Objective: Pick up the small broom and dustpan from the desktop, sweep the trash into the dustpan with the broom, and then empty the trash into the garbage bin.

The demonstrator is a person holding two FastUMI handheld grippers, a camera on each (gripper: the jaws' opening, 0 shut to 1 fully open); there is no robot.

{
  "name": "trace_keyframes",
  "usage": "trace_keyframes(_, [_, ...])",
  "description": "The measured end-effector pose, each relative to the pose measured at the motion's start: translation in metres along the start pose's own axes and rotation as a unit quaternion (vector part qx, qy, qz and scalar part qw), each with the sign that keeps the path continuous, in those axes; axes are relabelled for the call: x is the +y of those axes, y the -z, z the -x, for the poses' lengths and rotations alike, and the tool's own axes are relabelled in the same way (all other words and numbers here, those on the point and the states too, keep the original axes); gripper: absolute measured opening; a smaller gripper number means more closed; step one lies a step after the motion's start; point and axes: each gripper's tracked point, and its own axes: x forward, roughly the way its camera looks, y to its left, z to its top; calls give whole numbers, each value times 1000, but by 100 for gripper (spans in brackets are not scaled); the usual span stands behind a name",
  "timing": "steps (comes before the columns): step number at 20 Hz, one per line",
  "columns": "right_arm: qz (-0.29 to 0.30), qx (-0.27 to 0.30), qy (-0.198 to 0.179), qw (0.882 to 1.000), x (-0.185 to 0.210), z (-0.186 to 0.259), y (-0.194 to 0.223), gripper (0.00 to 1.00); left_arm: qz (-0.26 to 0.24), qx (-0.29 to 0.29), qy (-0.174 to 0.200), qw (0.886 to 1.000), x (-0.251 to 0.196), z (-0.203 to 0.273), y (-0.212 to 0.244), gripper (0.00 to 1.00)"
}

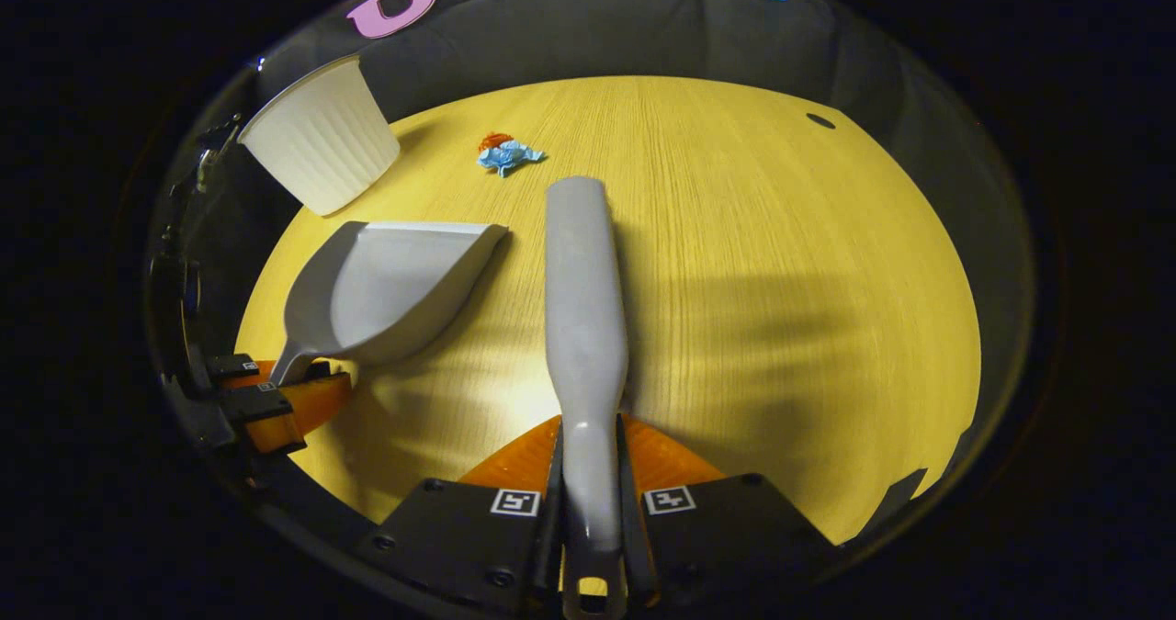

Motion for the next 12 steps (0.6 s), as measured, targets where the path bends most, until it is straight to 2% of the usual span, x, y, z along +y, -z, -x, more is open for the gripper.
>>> trace_keyframes(2, [3,8,-5,1000,1,2,0,21,-3,-2,6,1000,-1,-2,-3,29])
trace_keyframes(4, [3,11,-13,1000,1,3,0,27,-12,-3,12,1000,0,-2,-3,28])
trace_keyframes(6, [8,14,-22,1000,1,4,1,20,-23,-4,16,1000,1,-1,-2,28])
trace_keyframes(8, [15,17,-36,999,0,6,0,27,-26,-2,17,1000,2,-1,-1,27])
trace_keyframes(9, [20,18,-41,999,-2,6,-1,19,-29,-1,15,999,4,-2,-1,27])
trace_keyframes(10, [27,14,-44,999,-8,8,-6,23,-31,0,12,999,5,-2,-1,27])
trace_keyframes(12, [39,5,-54,998,-22,17,-17,22,-24,-8,4,1000,6,2,-3,28])
